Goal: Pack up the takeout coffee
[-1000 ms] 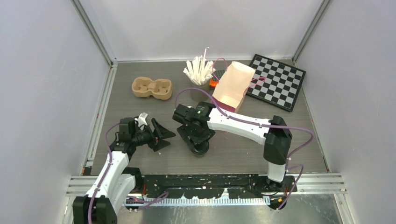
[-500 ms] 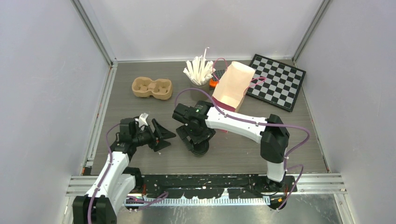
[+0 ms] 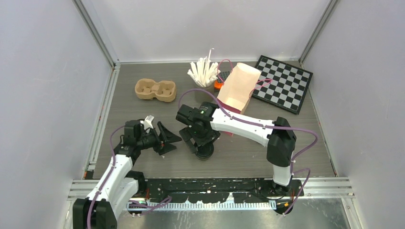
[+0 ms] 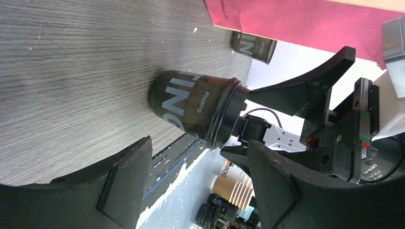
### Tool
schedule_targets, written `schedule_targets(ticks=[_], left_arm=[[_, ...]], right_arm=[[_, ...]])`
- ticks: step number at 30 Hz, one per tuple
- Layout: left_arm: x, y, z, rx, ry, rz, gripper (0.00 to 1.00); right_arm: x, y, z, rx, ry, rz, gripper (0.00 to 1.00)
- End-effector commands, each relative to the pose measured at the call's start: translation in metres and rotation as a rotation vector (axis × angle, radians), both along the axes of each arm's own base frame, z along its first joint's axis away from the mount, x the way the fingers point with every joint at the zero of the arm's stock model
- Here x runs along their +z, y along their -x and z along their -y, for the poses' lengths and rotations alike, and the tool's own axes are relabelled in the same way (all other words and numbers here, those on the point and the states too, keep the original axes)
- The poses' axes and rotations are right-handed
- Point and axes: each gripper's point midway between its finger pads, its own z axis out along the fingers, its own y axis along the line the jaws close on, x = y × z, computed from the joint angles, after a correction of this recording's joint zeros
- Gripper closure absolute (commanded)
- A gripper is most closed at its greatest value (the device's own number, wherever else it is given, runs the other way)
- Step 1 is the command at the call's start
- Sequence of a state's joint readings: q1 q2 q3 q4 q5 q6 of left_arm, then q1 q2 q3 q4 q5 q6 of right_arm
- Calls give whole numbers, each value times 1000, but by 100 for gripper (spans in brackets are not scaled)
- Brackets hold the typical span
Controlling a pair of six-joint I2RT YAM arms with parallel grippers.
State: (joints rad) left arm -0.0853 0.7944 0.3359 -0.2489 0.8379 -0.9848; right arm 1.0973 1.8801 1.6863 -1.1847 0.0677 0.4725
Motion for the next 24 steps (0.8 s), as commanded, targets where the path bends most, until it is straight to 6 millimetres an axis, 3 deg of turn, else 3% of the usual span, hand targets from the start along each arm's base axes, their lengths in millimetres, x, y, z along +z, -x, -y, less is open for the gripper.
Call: schedule_targets(ticks=[1, 6, 10, 12, 18, 24], left_arm=[[5, -3, 4, -25, -4, 59, 27], [5, 0, 12, -64, -32, 91, 29], [4, 2, 23, -99, -80, 125, 30], [5, 3, 31, -129, -87, 139, 30], [11, -2, 41, -156, -72, 177, 32], [20, -6, 50, -161, -21, 233, 34]], right_arm=[[36, -4, 1, -9, -74, 51, 6], [45, -4, 5, -53, -114, 86, 19], [46, -8, 0, -73, -173, 115, 45], [42, -10, -2, -79, -186, 125, 53], [36, -18, 1, -110, -199, 186, 64], [32, -22, -2, -107, -251, 223, 66]])
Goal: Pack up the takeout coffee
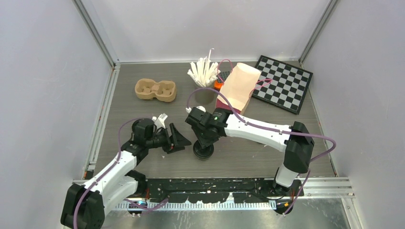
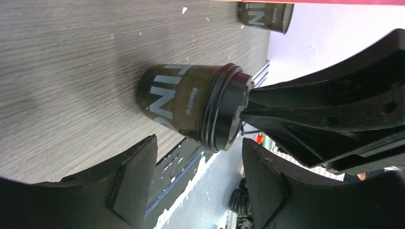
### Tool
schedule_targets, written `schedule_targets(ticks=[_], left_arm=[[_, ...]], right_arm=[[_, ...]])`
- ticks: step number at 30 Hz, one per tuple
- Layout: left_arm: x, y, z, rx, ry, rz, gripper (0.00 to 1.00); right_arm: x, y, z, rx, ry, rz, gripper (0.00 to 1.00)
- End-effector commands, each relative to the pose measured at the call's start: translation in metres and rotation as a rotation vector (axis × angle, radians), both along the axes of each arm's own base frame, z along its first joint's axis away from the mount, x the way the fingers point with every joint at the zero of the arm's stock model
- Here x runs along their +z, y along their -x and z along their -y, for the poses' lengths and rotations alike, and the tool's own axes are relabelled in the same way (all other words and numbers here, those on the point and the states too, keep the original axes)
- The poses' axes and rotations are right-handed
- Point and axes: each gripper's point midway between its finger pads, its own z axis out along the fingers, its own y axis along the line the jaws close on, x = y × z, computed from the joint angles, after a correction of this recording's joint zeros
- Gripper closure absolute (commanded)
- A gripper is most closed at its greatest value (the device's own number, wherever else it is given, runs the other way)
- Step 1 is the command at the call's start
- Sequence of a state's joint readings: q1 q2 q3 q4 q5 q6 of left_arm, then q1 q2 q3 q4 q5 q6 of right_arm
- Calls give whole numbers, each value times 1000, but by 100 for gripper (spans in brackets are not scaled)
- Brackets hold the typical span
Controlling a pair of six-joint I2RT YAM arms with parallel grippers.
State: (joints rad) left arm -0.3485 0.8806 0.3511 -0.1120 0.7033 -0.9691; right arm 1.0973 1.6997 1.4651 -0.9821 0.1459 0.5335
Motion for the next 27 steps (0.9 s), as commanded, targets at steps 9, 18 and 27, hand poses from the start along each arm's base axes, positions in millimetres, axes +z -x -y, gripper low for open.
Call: schedule_targets(ticks=[9, 18, 27], left_arm=[[17, -16, 22, -49, 59, 132, 36], [0, -11, 33, -101, 33, 108, 42], [-18, -6, 28, -97, -47, 89, 55]], right_arm=[[10, -12, -13, -21, -136, 85, 68], [-10, -3, -2, -41, -135, 64, 70], [-13, 3, 4, -50, -166, 60, 70]])
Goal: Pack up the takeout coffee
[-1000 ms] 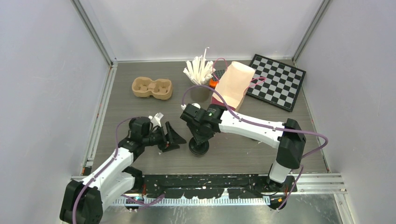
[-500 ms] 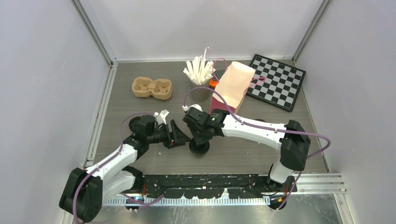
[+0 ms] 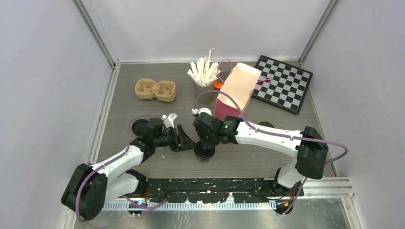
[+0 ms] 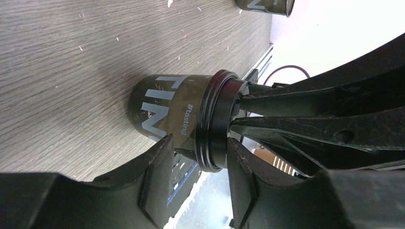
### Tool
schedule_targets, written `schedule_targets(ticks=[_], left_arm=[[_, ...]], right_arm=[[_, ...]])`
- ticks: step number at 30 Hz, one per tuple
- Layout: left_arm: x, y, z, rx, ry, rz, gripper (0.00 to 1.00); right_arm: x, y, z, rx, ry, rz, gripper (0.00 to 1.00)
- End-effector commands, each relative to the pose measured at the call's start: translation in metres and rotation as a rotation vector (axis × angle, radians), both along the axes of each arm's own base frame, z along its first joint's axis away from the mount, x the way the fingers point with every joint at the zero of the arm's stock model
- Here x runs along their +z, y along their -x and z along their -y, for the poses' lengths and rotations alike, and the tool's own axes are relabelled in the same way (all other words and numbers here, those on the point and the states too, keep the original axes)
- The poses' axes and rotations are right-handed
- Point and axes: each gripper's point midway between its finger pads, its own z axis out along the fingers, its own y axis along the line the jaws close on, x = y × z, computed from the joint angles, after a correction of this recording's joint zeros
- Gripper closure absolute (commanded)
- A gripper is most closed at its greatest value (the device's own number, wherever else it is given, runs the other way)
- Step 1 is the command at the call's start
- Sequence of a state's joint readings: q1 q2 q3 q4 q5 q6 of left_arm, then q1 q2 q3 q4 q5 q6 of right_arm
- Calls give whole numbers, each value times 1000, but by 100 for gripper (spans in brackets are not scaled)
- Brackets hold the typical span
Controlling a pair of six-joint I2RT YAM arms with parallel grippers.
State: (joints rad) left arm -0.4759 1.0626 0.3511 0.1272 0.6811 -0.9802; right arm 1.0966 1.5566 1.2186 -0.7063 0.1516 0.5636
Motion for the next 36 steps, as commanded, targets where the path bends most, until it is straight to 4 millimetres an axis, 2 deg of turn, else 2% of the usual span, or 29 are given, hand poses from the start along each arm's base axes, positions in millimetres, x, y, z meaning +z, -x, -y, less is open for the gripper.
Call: schedule_targets(ticks=[1, 14, 27, 30, 32, 36], left_arm=[[-13, -2, -5, 11, -73, 36, 56], [-50, 19, -22, 22, -208, -25, 66], [-76, 42, -35, 12, -258, -106, 67], [-75, 44, -35, 20, -248, -105, 69], [-65, 43, -31, 10, -212, -90, 68], [-17, 34, -13, -10, -62, -5, 57]], right_arm=[[-4, 5, 8, -23, -10, -17, 70], [-31, 23, 23, -64, -75, -60, 70], [-55, 33, 39, -92, -80, -77, 69], [-56, 33, 39, -97, -87, -78, 70], [-56, 33, 39, -97, -91, -78, 70], [-52, 32, 36, -98, -103, -78, 69]])
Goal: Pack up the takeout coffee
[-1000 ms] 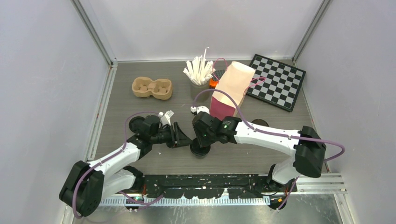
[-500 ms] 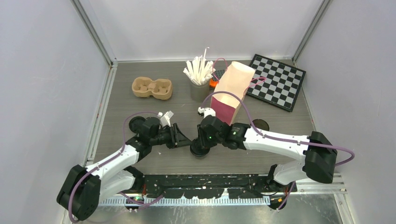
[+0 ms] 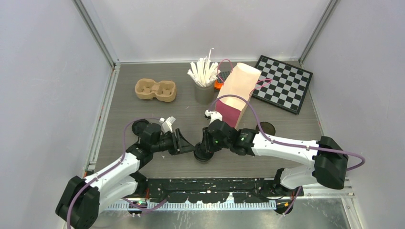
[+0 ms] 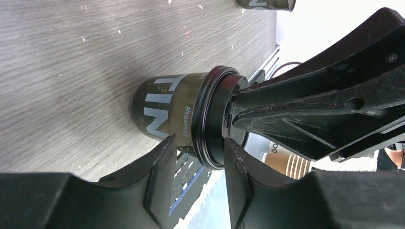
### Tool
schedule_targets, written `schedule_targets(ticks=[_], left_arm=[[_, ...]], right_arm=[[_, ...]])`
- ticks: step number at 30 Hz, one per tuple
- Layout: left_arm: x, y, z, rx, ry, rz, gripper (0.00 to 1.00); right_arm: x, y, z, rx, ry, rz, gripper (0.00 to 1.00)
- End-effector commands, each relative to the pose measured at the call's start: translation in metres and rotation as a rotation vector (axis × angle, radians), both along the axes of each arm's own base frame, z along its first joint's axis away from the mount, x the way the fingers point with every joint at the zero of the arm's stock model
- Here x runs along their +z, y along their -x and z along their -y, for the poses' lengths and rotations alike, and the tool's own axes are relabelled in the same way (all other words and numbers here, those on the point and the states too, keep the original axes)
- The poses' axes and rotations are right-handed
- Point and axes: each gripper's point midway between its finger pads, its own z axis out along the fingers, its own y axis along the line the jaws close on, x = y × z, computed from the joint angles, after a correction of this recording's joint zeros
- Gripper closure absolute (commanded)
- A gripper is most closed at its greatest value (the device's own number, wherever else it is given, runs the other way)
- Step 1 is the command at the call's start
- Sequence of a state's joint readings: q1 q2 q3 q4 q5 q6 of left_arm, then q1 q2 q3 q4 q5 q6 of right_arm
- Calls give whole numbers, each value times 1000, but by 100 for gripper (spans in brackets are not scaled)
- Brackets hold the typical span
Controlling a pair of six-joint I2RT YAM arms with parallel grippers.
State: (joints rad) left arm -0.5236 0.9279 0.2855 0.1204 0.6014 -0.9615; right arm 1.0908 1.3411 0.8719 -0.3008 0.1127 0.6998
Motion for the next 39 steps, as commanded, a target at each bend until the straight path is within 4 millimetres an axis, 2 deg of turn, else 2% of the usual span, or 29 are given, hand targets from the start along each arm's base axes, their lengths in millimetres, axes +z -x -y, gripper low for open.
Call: schedule_targets(ticks=[1, 3, 5, 12, 23, 39], left_arm=[[-6, 21, -7, -21, -22, -74, 53], [11, 20, -6, -17, 14, -34, 47], [18, 22, -7, -12, 29, -19, 44], [19, 29, -8, 11, 103, -32, 35], [14, 27, 0, 61, 168, -83, 34], [-5, 23, 16, 76, 114, -101, 37]], right_arm=[[-49, 25, 40, 6, 205, -121, 69], [-48, 24, 40, 5, 206, -121, 69], [-47, 24, 40, 5, 204, -121, 69], [-49, 26, 38, 5, 194, -129, 69], [-51, 26, 31, 14, 186, -130, 69], [-58, 29, 34, 3, 175, -137, 69]])
